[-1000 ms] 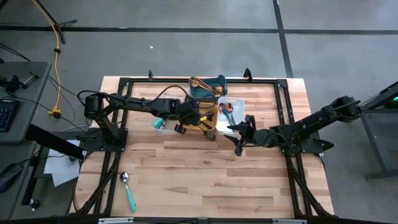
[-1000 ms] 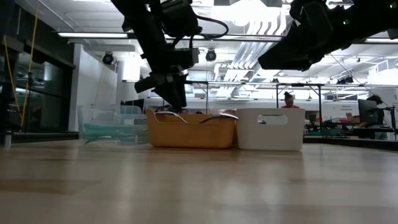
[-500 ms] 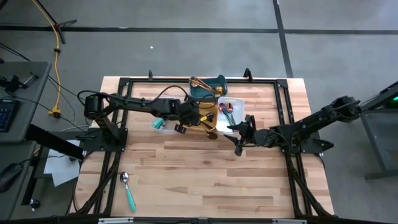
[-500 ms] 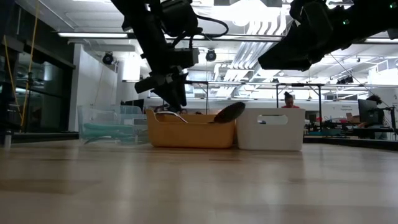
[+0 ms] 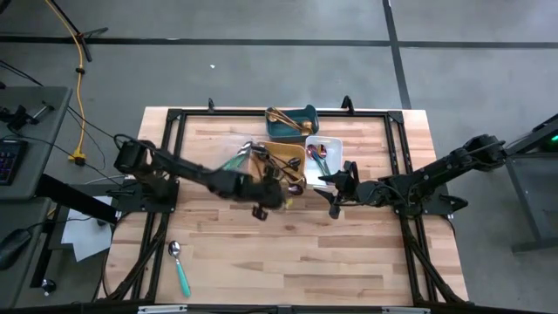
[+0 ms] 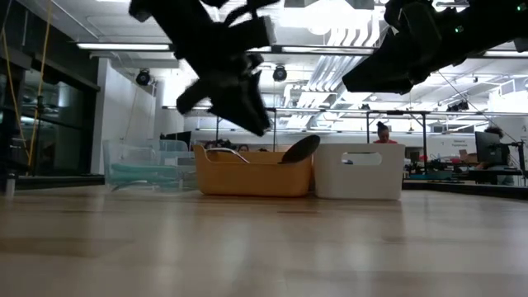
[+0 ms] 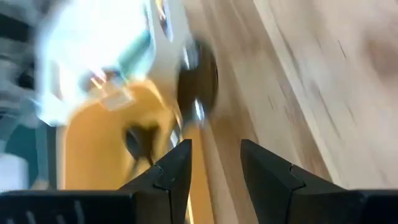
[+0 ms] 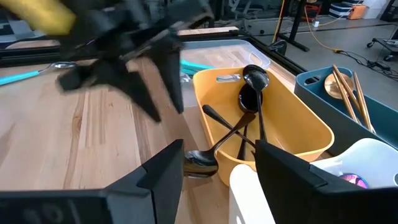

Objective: Sort silverware by color (type)
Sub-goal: Put the silver spoon into the orange bin

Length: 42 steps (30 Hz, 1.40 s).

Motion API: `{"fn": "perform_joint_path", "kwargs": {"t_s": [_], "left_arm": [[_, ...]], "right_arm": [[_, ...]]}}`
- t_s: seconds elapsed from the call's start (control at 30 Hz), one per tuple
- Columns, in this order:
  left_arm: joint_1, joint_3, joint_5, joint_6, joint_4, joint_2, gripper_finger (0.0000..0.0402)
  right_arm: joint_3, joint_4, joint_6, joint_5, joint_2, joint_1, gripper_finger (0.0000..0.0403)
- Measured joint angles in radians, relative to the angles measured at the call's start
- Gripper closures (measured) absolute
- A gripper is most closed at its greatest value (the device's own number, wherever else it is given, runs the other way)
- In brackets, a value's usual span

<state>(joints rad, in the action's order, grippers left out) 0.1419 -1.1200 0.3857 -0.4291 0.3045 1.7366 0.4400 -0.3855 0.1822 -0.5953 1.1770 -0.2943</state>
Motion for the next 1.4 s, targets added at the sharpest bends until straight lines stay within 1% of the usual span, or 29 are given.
{"fn": "perform_joint_path", "kwargs": {"t_s": [0.1, 0.2, 0.33, 0.47, 0.6, 0.67, 0.7, 0.8, 0.83, 1.0, 1.1, 1.2, 1.4], "left_arm": [[0.052, 0.036, 0.156, 0.009, -0.15, 0.047, 0.027], [0.065, 0.045, 0.209, 0.009, -0.277, 0.119, 0.027], [0.078, 0.033, 0.293, -0.002, -0.365, 0.196, 0.027], [0.077, 0.029, 0.306, 0.003, -0.435, 0.223, 0.027], [0.07, 0.03, 0.301, 0.026, -0.435, 0.231, 0.0275], [0.069, 0.029, 0.301, 0.033, -0.441, 0.231, 0.0293], [0.069, 0.029, 0.303, 0.033, -0.442, 0.231, 0.0309], [0.071, 0.03, 0.318, 0.035, -0.443, 0.228, 0.0378], [0.074, 0.03, 0.326, 0.035, -0.443, 0.224, 0.0388], [0.091, 0.03, 0.417, -0.013, -0.422, 0.171, 0.0398], [0.073, 0.029, 0.409, 0.006, -0.409, 0.13, 0.0398], [0.029, 0.029, 0.39, 0.03, -0.401, 0.115, 0.0399], [-0.076, 0.03, 0.214, 0.127, -0.384, 0.118, 0.04]], "right_arm": [[0.0, -0.001, 0.004, 0.0, 0.0, 0.0, 0.0213], [0.0, -0.001, 0.027, 0.0, 0.0, 0.0, 0.0213], [0.0, 0.0, 0.027, 0.0, 0.0, 0.0, 0.0213], [0.0, 0.002, 0.027, 0.0, 0.0, 0.0, 0.0213], [0.0, 0.005, 0.028, 0.0, 0.0, 0.0, 0.0213], [0.0, 0.005, 0.029, 0.0, 0.0, 0.0, 0.0213], [0.0, 0.007, 0.029, 0.0, 0.0, 0.0, 0.0213], [0.0, 0.007, 0.03, 0.0, 0.0, 0.0, 0.0213], [0.0, 0.007, 0.03, 0.0, 0.0, 0.0, 0.0213], [0.0, 0.007, 0.03, 0.0, 0.0, 0.0, 0.0213], [0.0, 0.007, 0.03, 0.0, 0.0, 0.0, 0.0213], [0.0, 0.007, 0.036, 0.001, 0.0, 0.0, 0.0213], [0.0, 0.008, 0.049, 0.001, 0.0, 0.0, 0.0213]]}}
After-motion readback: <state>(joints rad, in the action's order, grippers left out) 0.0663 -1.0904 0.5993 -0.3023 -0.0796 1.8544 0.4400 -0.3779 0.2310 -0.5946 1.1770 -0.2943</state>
